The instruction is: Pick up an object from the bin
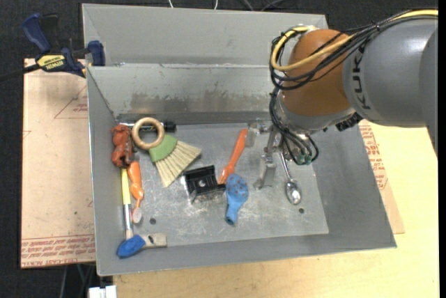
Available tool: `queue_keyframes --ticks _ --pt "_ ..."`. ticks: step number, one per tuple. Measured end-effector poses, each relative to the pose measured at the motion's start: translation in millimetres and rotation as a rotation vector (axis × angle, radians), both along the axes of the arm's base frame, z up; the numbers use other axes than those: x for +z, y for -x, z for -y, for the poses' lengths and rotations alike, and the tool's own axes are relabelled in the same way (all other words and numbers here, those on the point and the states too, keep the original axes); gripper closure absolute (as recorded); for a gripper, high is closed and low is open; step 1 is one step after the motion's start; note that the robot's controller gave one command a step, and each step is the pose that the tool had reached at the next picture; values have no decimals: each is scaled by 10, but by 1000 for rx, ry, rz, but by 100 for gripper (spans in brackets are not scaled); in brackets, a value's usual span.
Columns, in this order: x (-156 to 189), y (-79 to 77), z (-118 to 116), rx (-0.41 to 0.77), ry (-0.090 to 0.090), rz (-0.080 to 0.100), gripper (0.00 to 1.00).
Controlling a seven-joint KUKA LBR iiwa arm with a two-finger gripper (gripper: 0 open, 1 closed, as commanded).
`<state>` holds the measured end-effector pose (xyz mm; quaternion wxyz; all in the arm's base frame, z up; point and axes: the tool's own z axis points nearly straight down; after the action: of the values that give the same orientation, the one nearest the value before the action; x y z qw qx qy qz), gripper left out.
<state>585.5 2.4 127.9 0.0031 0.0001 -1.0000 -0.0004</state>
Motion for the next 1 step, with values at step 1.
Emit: queue_keyframes --ticks 1 --pt "44 -20 0 0 0 7 0"
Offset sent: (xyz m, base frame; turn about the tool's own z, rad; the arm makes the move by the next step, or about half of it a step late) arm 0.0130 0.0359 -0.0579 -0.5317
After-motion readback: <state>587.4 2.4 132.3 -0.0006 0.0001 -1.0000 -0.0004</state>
